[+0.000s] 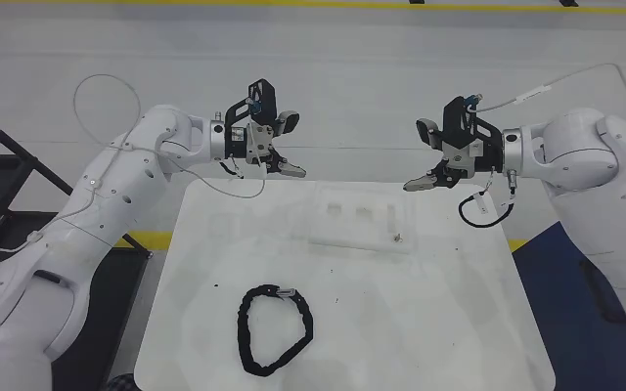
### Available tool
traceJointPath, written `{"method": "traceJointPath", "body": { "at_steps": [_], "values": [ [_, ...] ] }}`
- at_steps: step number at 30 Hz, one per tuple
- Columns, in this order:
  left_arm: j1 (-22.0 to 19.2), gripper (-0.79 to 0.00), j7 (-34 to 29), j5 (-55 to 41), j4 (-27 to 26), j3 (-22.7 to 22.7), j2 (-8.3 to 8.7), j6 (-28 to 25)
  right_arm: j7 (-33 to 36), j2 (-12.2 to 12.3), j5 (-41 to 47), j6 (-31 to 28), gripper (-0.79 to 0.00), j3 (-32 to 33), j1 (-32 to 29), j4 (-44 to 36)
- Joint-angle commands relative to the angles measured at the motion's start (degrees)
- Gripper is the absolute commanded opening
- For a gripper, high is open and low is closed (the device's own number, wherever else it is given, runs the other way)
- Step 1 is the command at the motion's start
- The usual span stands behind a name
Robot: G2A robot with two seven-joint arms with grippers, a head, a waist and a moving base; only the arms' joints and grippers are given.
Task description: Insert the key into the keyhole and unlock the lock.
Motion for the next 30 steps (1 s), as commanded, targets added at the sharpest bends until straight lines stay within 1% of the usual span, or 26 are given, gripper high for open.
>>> {"method": "traceJointPath", "body": {
  "at_steps": [1,23,24,27,30],
  "values": [
    [0.0,-0.001,0.0,0.0,0.0,0.0,0.0,0.0,0.0,0.0,0.0,0.0,0.0,0.0,0.0,0.0],
    [0.0,0.0,0.0,0.0,0.0,0.0,0.0,0.0,0.0,0.0,0.0,0.0,0.0,0.0,0.0,0.0],
    [0.0,0.0,0.0,0.0,0.0,0.0,0.0,0.0,-0.25,0.0,-0.09,0.68,0.0,0.0,-0.31,0.38],
    [0.0,0.0,0.0,0.0,0.0,0.0,0.0,0.0,-2.54,-0.13,-1.72,5.65,0.0,-0.52,-2.77,1.85],
    [0.0,0.0,0.0,0.0,0.0,0.0,0.0,0.0,-1.87,-0.36,-3.25,10.07,0.0,-1.86,-4.04,2.62]
  ]
}}
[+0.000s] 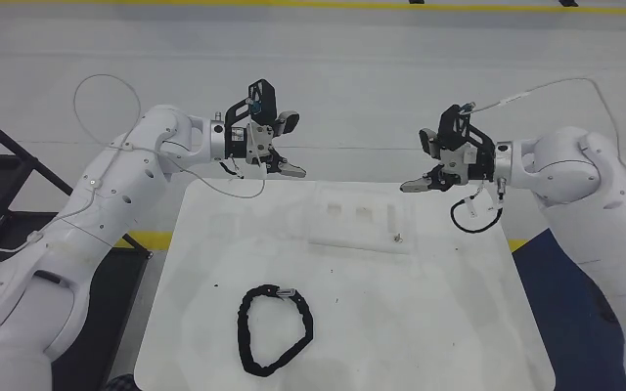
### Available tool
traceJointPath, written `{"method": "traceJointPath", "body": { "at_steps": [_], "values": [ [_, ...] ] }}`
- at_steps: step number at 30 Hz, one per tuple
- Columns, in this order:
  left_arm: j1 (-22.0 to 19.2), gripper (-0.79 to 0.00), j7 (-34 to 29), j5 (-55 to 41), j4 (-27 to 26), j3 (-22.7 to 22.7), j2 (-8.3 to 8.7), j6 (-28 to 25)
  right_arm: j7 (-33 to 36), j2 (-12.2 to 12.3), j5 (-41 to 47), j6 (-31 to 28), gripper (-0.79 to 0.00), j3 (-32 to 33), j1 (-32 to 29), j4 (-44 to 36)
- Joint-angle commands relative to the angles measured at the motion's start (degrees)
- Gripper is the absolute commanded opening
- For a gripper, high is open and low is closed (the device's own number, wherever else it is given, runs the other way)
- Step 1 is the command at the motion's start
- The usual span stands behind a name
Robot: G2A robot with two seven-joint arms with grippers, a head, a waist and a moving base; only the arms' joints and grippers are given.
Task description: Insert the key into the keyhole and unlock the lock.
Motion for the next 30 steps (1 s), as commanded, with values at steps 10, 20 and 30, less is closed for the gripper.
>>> {"method": "traceJointPath", "body": {
  "at_steps": [10,20,30],
  "values": [
    [0.0,0.0,0.0,0.0,0.0,0.0,0.0,0.0,5.5,-1.11,-7.79,18.49,0.0,-4.99,-3.93,1.03],
    [0.0,0.0,0.0,0.0,0.0,0.0,0.0,0.0,12.43,-3.55,-1.77,34.27,0.0,-8.62,-4.12,5.07],
    [0.0,0.0,0.0,0.0,0.0,0.0,0.0,0.0,12.57,-6.65,6.26,43.28,0.0,-11.3,-4.11,11.06]
  ]
}}
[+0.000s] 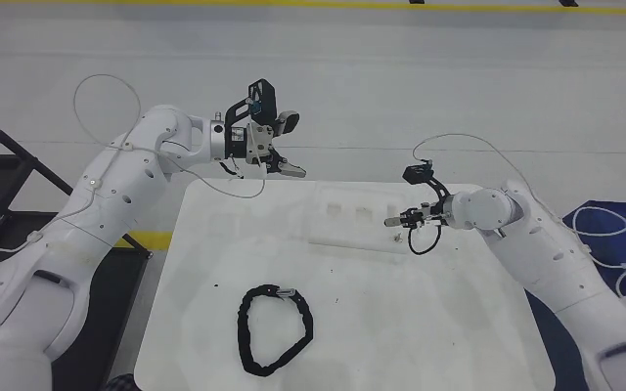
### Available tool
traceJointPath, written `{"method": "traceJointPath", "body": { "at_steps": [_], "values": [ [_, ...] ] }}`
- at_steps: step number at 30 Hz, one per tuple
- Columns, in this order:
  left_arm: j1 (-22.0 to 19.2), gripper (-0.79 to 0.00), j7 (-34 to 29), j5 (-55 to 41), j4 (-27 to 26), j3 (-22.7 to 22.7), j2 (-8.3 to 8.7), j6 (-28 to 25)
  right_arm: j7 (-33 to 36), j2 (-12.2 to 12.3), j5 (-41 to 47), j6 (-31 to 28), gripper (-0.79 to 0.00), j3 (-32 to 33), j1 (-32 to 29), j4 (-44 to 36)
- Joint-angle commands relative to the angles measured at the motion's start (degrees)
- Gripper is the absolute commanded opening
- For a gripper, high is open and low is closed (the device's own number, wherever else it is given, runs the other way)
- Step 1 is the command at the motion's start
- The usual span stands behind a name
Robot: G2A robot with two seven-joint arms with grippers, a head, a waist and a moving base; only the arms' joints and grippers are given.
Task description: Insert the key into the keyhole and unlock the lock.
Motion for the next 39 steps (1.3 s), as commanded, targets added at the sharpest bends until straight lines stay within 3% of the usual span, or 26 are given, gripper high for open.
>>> {"method": "traceJointPath", "body": {
  "at_steps": [1,7,10,25,39],
  "values": [
    [0.0,0.0,0.0,0.0,0.0,0.0,0.0,0.0,-0.36,-0.71,0.82,2.32,0.0,-0.67,0.23,1.41],
    [0.0,0.0,0.0,0.0,0.0,0.0,0.0,0.0,-0.31,-2.48,2.28,6.46,0.0,-2.38,0.67,3.83],
    [0.0,0.0,0.0,0.0,0.0,0.0,0.0,0.0,0.64,-3.13,3.88,5.47,0.0,-2.77,0.77,4.89],
    [0.0,0.0,0.0,0.0,0.0,0.0,0.0,0.0,0.35,-3.13,3.95,5.64,0.0,-2.69,0.63,4.87],
    [0.0,0.0,0.0,0.0,0.0,0.0,0.0,0.0,0.37,-4.01,2.77,16.13,0.0,-2.91,-2.1,0.87]
  ]
}}
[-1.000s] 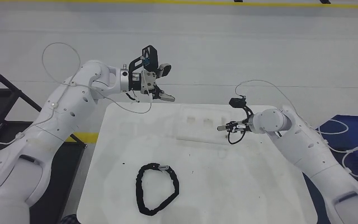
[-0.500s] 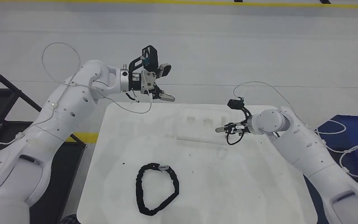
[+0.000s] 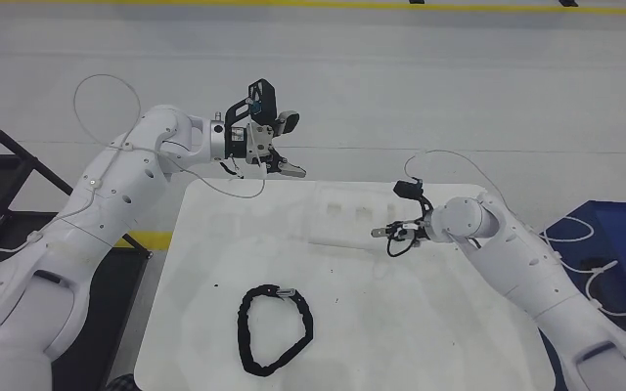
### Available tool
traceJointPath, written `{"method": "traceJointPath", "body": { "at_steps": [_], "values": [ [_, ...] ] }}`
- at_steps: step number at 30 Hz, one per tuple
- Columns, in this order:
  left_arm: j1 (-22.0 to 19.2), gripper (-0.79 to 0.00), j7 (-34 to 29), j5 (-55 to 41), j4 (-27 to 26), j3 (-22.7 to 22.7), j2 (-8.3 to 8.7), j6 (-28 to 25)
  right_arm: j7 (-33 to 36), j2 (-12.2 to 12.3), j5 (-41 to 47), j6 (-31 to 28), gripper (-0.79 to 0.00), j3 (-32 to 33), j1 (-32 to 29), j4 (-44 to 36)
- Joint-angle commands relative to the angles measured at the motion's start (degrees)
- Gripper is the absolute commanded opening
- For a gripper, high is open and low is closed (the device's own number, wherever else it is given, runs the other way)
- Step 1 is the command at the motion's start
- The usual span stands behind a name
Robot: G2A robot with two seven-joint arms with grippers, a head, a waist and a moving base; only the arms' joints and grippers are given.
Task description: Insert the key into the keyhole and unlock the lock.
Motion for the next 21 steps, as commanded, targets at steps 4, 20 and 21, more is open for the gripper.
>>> {"method": "traceJointPath", "body": {
  "at_steps": [4,20,21],
  "values": [
    [0.0,0.0,0.0,0.0,0.0,0.0,0.0,0.0,-1.47,-1.05,-1.58,2.23,-0.049,-1.24,0.26,1.15],
    [0.0,0.0,0.0,0.0,0.0,0.0,0.0,0.0,-1.4,-3.45,-7.53,11.65,-0.44,-3.45,1.65,2.12],
    [0.0,0.0,0.0,0.0,0.0,0.0,0.0,0.0,-1.17,-3.58,-7.79,12.31,-0.44,-3.53,1.72,2.11]
  ]
}}
